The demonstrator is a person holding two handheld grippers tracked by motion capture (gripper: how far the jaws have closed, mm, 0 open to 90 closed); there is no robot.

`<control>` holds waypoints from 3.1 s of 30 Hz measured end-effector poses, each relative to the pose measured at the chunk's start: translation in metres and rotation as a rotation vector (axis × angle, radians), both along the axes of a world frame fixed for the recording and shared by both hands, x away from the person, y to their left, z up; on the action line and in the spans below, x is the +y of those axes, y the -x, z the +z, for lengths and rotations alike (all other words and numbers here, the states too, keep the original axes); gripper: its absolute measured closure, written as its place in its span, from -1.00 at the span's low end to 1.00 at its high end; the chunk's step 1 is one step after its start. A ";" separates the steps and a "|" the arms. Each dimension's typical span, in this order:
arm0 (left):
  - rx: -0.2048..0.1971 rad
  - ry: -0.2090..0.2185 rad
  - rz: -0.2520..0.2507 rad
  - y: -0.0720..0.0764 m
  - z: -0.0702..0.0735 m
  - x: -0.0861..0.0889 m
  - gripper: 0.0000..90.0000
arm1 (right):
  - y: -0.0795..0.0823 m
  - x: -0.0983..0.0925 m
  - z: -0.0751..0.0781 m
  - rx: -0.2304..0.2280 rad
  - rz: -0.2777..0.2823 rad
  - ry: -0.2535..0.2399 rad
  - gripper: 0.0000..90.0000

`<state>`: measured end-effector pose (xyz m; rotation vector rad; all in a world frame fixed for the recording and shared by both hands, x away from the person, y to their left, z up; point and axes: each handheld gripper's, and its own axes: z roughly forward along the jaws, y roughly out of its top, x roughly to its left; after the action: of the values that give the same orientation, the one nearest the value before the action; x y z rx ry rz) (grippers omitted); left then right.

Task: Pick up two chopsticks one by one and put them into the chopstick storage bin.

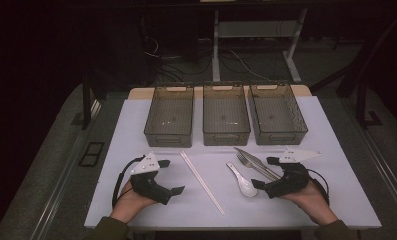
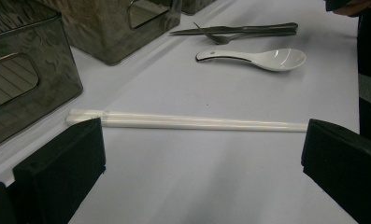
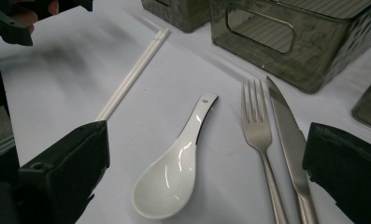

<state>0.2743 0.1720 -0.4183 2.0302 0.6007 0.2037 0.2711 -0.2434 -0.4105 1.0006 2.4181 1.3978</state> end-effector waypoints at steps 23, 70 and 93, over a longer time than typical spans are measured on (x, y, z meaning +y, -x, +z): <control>0.004 -0.008 -0.004 0.001 -0.001 -0.001 -1.00 | -0.009 0.040 -0.001 0.035 0.056 0.047 -0.94; 0.011 -0.009 0.001 0.001 -0.003 -0.002 -1.00 | -0.009 0.129 -0.017 0.165 0.274 0.198 0.72; 0.014 -0.007 0.005 0.001 -0.003 -0.002 -1.00 | -0.003 0.139 -0.028 0.157 0.284 0.295 0.63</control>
<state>0.2735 0.1702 -0.4209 2.0383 0.6153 0.1946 0.2738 -0.1047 -0.4384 0.7426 2.8667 1.0187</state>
